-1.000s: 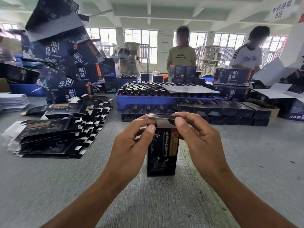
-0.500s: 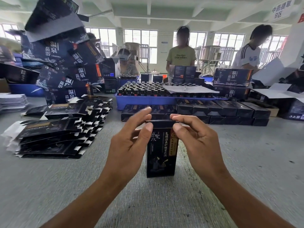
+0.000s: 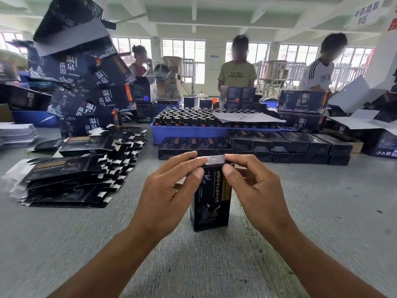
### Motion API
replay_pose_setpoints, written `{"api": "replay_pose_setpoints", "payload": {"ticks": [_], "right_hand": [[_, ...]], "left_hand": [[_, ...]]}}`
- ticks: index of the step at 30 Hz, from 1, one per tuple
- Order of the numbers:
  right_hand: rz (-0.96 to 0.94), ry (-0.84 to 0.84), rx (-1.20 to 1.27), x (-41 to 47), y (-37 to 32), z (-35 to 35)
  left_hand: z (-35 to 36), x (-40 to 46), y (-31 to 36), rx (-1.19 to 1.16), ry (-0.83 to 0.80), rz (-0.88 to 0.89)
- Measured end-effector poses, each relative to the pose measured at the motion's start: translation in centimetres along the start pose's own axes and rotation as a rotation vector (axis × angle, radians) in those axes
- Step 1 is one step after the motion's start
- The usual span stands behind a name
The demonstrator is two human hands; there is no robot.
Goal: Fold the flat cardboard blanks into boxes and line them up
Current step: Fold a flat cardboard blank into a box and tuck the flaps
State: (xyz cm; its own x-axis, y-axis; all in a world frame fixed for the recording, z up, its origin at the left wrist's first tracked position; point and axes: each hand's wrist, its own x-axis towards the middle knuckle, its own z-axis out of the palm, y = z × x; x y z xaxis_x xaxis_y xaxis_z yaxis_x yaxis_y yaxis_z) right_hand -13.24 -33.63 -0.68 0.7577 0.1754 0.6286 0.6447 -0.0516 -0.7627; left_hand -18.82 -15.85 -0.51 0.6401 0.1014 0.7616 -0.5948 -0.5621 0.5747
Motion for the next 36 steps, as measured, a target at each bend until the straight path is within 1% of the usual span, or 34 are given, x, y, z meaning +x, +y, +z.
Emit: {"api": "replay_pose_setpoints", "payload": {"ticks": [8,11,13,15,17,18,20,24,26,29,32,34,36], "right_hand": [[-0.056,0.016,-0.057,0.0,0.0,0.2],[-0.023,-0.027,-0.117,-0.2,0.5,0.4],[0.02,-0.085,-0.198,-0.5,0.9,0.6],[0.053,-0.135,-0.303,-0.7,1.2,0.9],[0.075,-0.191,-0.403,-0.8,1.5,1.3],[0.077,-0.231,-0.452,-1.0,1.6,1.5],[0.058,-0.321,-0.518,-1.5,1.7,1.9],[-0.05,-0.443,-0.64,-2.6,1.7,2.6],[-0.099,-0.499,-0.709,-2.5,1.7,2.7],[-0.164,-0.523,-0.781,-2.0,1.5,2.6],[-0.226,-0.494,-0.855,-1.6,1.5,2.3],[-0.245,-0.504,-0.885,-1.4,1.6,2.1],[-0.255,-0.501,-0.917,-1.2,1.9,1.9]], "left_hand": [[0.3,0.2,-0.7,0.095,0.011,0.06],[0.6,0.3,-1.1,0.169,0.05,0.079],[0.9,0.2,-1.5,0.216,0.06,0.051],[1.0,-0.1,-1.9,0.212,-0.01,-0.055],[0.8,-0.2,-2.4,0.11,-0.081,-0.199],[0.6,-0.1,-2.7,0.04,-0.073,-0.269],[0.1,0.1,-3.6,-0.086,-0.002,-0.415],[-0.5,0.6,-5.0,-0.337,0.1,-0.764],[-0.6,0.8,-5.4,-0.396,0.134,-0.876],[-0.8,0.9,-5.7,-0.458,0.163,-0.93],[-0.6,0.9,-5.4,-0.534,0.134,-0.978],[-0.4,0.8,-5.3,-0.537,0.105,-0.98],[-0.5,0.7,-5.4,-0.493,0.12,-0.945]]}}
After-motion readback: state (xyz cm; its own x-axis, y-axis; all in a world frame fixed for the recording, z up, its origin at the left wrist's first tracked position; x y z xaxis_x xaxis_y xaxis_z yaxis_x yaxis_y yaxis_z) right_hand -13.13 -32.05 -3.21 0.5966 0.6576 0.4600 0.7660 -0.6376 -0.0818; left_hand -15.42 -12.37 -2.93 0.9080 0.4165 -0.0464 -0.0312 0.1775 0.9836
